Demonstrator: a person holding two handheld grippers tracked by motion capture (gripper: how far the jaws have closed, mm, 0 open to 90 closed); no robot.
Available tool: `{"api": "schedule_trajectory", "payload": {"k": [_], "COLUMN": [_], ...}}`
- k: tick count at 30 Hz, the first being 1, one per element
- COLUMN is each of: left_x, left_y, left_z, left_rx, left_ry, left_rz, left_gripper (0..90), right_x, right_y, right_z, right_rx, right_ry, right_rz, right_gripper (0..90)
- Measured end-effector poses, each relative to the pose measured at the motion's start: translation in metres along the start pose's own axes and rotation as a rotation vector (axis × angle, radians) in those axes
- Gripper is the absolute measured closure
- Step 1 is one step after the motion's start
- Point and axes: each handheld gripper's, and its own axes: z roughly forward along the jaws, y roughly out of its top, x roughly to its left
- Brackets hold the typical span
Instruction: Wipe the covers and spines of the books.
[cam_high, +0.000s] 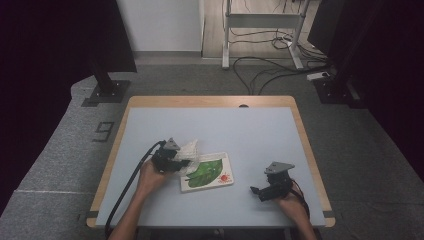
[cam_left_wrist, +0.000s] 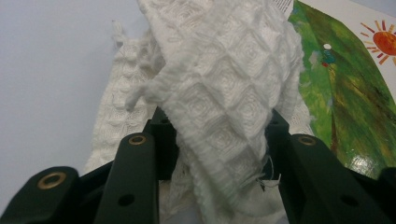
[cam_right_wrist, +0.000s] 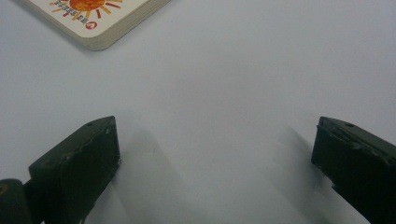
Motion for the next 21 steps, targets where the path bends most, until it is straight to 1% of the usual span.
{"api": "schedule_trajectory", "payload": {"k": [7, 13, 21], "left_x": [-0.005, -0.012, -0.02], "left_y": [0.006, 0.016, 0.026], "left_z": [0.007, 0.015, 0.024], "left_rx": [-0.007, 0.011, 0.014], "left_ry": [-0.007, -0.001, -0.009], "left_rz": [0.015, 0.043, 0.062], "left_gripper": [61.0, 61.2, 61.4], "right_x": [0.0, 0.0, 0.0], "right_y": [0.0, 0.0, 0.0], "right_z": [0.0, 0.0, 0.0], "right_rx": [0.0, 0.0, 0.0], "right_ry": [0.001, 0.001, 0.001], "right_rz": [0.002, 0.002, 0.002], "right_gripper": [0.3, 0.3, 0.3]}}
